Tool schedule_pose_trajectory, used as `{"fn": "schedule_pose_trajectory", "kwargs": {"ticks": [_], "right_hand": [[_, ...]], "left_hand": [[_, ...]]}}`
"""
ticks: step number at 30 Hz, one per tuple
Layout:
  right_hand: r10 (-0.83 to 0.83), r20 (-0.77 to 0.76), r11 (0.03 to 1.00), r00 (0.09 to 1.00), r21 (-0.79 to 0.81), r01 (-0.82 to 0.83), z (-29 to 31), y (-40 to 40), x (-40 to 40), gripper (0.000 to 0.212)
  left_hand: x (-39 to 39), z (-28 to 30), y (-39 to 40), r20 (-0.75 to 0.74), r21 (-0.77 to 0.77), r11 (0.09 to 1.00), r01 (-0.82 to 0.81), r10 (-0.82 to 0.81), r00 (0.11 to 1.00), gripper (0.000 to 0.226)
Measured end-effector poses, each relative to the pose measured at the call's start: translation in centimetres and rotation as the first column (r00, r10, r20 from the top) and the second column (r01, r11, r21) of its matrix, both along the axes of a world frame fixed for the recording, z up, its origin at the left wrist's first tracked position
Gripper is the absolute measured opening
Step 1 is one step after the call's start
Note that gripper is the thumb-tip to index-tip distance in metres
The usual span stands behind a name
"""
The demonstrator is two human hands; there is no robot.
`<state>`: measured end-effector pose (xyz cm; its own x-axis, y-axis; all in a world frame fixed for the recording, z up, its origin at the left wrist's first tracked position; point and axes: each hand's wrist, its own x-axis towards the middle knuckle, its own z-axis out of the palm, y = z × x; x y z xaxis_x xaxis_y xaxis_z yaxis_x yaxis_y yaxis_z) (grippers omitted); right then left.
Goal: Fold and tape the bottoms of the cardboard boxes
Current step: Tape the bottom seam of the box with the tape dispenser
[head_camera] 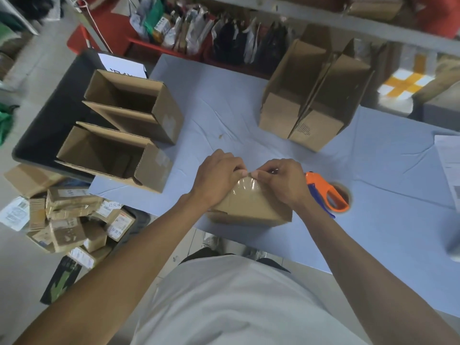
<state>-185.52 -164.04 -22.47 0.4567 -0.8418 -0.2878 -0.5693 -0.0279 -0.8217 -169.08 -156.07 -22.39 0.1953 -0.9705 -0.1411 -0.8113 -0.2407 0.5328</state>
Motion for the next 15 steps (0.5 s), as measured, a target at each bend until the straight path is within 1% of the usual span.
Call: {"fn": "schedule_pose_trajectory", "kwargs": {"ticks": [1, 3, 4, 5, 6, 7, 8, 10, 11, 12, 14, 15], "right_hand": [[-0.044, 0.012, 0.999, 0.999, 0.008, 0.044, -0.2, -0.4, 0.1, 0.011], [-0.089, 0.028, 0.996, 0.996, 0.023, 0.089, -0.3, -1.1, 0.2, 0.01], [-0.061, 0.018, 0.998, 0.998, -0.013, 0.061, -0.4, -1.3, 0.1, 0.008], [0.031, -0.04, 0.991, 0.999, -0.13, -0.036, -0.7, -1.4, -0.2, 0.015], [0.16, -0.155, 0.942, 0.975, -0.271, -0.198, -0.9, -1.4, -0.5, 0.031], [0.272, -0.271, 0.861, 0.923, -0.36, -0.36, -1.1, -1.3, -0.8, 0.048], [0.342, -0.358, 0.797, 0.869, -0.38, -0.47, -1.0, -1.5, -1.0, 0.062], [0.414, -0.448, 0.777, 0.792, -0.278, -0.564, -0.4, -2.3, -1.6, 0.084], [0.441, -0.499, 0.76, 0.746, -0.234, -0.606, -0.1, -2.8, -1.9, 0.093], [0.466, -0.559, 0.723, 0.686, -0.205, -0.659, 0.0, -3.2, -2.1, 0.101], [0.487, -0.635, 0.658, 0.6, -0.185, -0.73, 0.2, -3.2, -2.1, 0.11], [0.487, -0.647, 0.641, 0.587, -0.192, -0.743, 0.4, -2.9, -2.0, 0.112]], "left_hand": [[0.1, 0.3, 0.0, 0.033, 0.006, 1.0, 0.024, -0.024, 0.999, 0.036], [-0.1, 1.1, 0.3, 0.043, 0.086, 0.996, 0.031, -0.034, 0.998, 0.076], [-0.2, 1.4, 0.4, 0.025, 0.138, 0.99, 0.007, -0.011, 1.0, 0.089], [-0.2, 1.6, 0.4, -0.001, 0.178, 0.984, -0.014, 0.014, 1.0, 0.095], [-0.1, 1.5, 0.3, -0.03, 0.202, 0.979, -0.028, 0.034, 0.999, 0.095], [0.2, 1.4, 0.0, -0.049, 0.213, 0.977, -0.03, 0.041, 0.998, 0.096], [0.5, 1.2, -0.4, -0.073, 0.217, 0.976, -0.02, 0.037, 0.997, 0.097], [1.2, 0.8, -1.3, -0.159, 0.197, 0.98, -0.004, 0.036, 0.987, 0.095], [1.6, 0.5, -1.7, -0.203, 0.16, 0.987, -0.015, 0.048, 0.978, 0.088], [1.9, 0.3, -2.0, -0.242, 0.11, 0.993, -0.04, 0.065, 0.968, 0.08], [2.5, -0.4, -2.2, -0.333, 0.02, 0.994, -0.103, 0.104, 0.937, 0.067], [2.6, -0.7, -2.1, -0.41, -0.001, 0.989, -0.148, 0.134, 0.902, 0.063]]}}
